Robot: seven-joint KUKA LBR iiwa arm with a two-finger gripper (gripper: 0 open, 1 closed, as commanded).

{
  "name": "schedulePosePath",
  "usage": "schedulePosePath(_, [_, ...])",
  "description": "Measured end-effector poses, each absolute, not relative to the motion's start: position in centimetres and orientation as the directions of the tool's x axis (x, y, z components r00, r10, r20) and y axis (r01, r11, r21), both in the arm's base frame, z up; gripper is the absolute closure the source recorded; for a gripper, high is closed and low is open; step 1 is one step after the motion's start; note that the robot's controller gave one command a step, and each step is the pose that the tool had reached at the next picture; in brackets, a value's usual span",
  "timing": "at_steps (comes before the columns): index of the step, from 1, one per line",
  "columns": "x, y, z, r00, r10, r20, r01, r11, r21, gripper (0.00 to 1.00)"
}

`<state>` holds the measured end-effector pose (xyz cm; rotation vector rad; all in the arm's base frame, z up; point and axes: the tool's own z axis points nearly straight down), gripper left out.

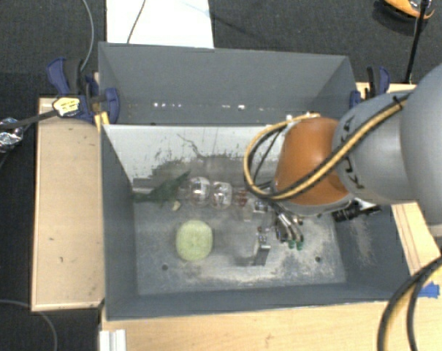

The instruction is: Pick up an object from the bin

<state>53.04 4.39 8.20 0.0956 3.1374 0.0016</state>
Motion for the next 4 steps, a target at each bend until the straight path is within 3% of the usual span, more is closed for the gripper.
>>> schedulePosePath(1, [55.7, 8.3, 7.5, -0.998, -0.061, -0.002, -0.061, 0.998, 0.000, 0.00])
schedulePosePath(2, [54.9, 7.2, 7.8, -0.997, -0.081, -0.004, -0.081, 0.997, 0.001, 0.00])
schedulePosePath(3, [54.8, 9.9, 7.5, -0.999, -0.044, 0.005, -0.044, 0.999, -0.012, 0.00])
schedulePosePath(4, [54.3, 12.2, 7.1, -0.989, -0.151, 0.011, -0.151, 0.989, -0.005, 0.00])
